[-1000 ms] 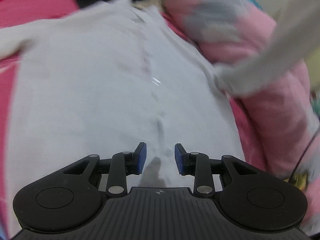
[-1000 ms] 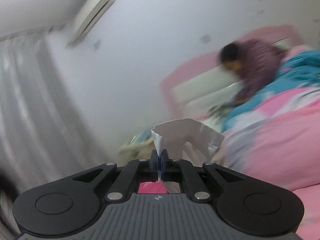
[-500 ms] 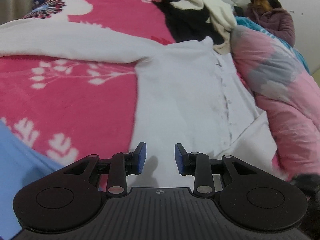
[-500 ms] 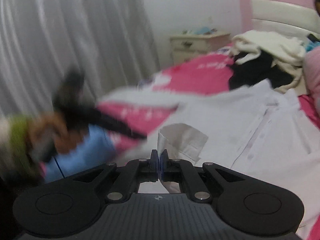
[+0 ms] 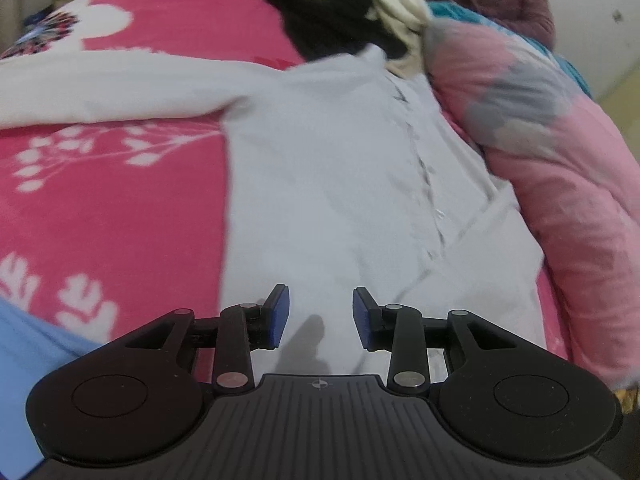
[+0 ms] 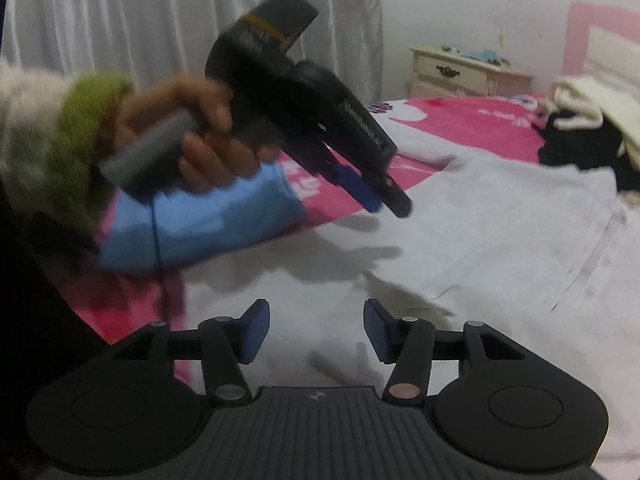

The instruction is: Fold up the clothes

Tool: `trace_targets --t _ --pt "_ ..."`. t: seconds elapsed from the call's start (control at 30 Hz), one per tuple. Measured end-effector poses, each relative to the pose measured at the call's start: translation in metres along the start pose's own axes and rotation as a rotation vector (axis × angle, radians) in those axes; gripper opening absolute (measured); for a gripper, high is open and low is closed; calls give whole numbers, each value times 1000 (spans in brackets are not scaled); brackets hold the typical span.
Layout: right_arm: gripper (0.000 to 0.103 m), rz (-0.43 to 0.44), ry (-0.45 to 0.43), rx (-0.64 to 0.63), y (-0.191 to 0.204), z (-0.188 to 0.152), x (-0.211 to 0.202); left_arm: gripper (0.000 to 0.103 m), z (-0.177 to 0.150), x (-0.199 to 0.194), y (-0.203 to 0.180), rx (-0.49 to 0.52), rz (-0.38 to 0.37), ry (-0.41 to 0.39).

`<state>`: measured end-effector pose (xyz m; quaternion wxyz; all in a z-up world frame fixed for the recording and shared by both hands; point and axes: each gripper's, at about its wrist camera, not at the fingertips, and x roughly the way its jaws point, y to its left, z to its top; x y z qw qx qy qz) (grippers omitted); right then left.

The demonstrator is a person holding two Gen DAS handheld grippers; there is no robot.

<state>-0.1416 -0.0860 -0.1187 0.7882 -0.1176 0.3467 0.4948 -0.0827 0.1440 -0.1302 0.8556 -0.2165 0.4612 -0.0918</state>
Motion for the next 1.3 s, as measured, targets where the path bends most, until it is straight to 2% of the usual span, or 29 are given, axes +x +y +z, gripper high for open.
trace_targets --t 0.13,0.4,0.5,0.6,0.8,0.97,1.13,1.3 --pt "55 53 8 229 -27 -13 -18 36 -9 9 -19 120 -25 55" --pt "55 160 25 688 -81 -39 -55 36 -48 26 -47 461 85 118" --pt "56 101 -41 924 -111 -61 -66 36 -58 27 -54 554 117 106" --pt "52 71 -90 1119 -134 -79 -66 35 -60 26 -59 590 117 98" --pt "43 60 -60 1198 -140 -89 -52 35 -68 21 -71 656 80 102" --pt "33 74 -54 1236 -143 -94 -39 35 -73 23 -77 690 113 119" --pt "33 76 -62 1215 -140 -99 -38 36 -73 2 -73 679 104 110" --pt "33 57 -54 1170 -138 -99 -40 35 -68 -10 -52 655 159 95"
